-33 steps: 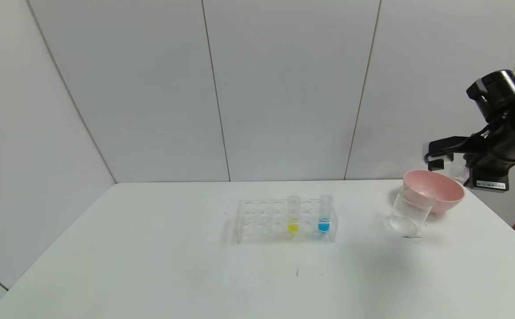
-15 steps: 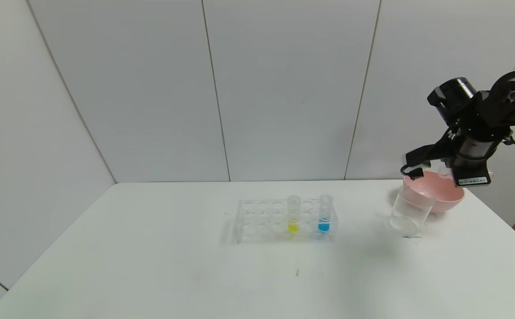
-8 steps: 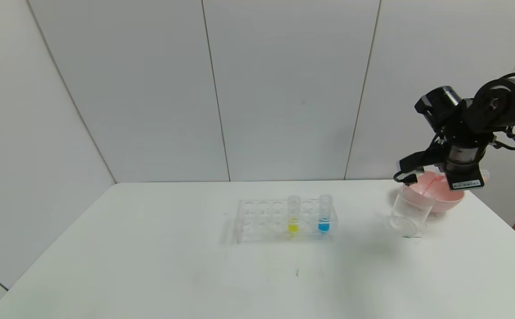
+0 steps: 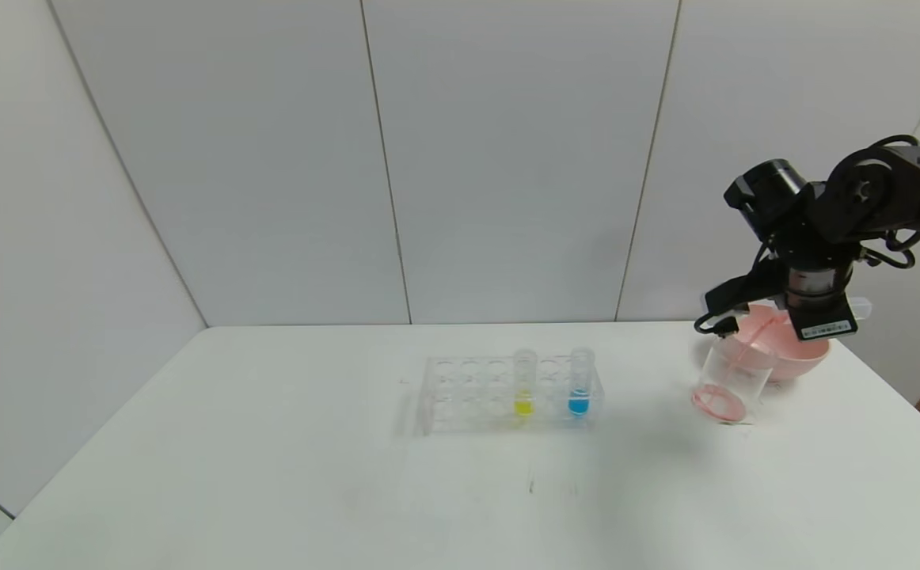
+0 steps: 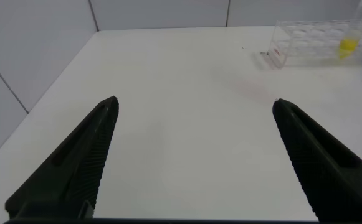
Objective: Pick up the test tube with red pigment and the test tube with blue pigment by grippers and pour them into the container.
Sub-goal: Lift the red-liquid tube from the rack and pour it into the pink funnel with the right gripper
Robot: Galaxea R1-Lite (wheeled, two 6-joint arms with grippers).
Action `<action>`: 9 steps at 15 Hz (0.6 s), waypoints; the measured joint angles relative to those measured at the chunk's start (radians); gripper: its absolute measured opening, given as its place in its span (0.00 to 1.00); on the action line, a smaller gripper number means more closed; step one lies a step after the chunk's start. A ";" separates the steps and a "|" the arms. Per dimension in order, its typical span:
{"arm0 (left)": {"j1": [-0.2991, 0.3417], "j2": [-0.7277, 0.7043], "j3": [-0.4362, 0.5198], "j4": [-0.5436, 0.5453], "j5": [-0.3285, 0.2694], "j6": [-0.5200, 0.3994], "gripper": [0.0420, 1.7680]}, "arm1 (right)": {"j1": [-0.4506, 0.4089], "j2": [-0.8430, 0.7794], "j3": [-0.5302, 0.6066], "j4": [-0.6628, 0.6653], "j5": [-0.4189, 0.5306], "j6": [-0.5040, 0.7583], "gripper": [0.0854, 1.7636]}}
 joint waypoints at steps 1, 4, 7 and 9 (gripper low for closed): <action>0.000 0.000 0.000 0.000 0.000 0.000 1.00 | 0.004 0.000 0.000 -0.007 -0.021 -0.013 0.25; 0.000 0.000 0.000 0.000 0.000 0.000 1.00 | 0.012 0.004 -0.001 -0.028 -0.052 -0.041 0.25; 0.000 0.000 0.000 0.000 0.000 0.000 1.00 | 0.027 0.003 -0.001 -0.030 -0.109 -0.083 0.25; 0.000 0.000 0.000 0.000 0.000 0.000 1.00 | 0.046 -0.001 0.000 -0.038 -0.168 -0.116 0.25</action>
